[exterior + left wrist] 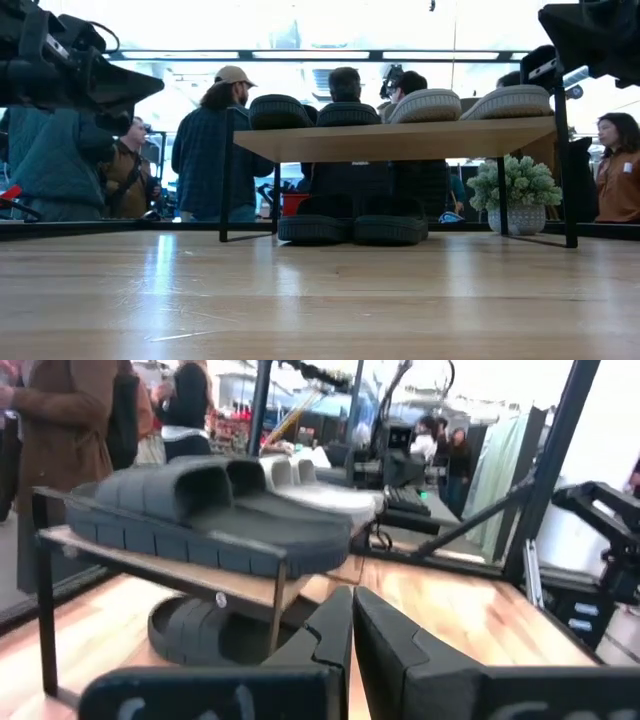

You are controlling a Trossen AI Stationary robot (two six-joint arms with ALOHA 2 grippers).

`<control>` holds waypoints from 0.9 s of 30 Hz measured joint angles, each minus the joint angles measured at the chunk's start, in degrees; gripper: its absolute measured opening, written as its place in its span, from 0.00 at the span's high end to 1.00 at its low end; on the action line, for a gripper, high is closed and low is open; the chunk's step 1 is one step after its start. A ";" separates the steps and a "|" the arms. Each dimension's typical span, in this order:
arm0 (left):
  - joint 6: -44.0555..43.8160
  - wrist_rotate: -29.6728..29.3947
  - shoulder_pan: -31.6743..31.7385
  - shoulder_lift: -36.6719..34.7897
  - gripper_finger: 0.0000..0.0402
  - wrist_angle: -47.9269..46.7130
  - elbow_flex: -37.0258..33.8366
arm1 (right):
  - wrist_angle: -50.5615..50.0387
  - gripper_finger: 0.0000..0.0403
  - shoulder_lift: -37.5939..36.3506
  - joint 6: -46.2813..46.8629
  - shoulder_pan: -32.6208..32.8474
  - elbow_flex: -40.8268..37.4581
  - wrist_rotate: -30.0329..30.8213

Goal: Pick and place slides into the shelf
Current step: Return to Home Position

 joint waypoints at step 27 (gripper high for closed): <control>1.48 -2.32 0.09 0.03 1.00 0.23 -0.15 | -9.57 0.98 -4.98 -4.36 0.00 0.03 0.84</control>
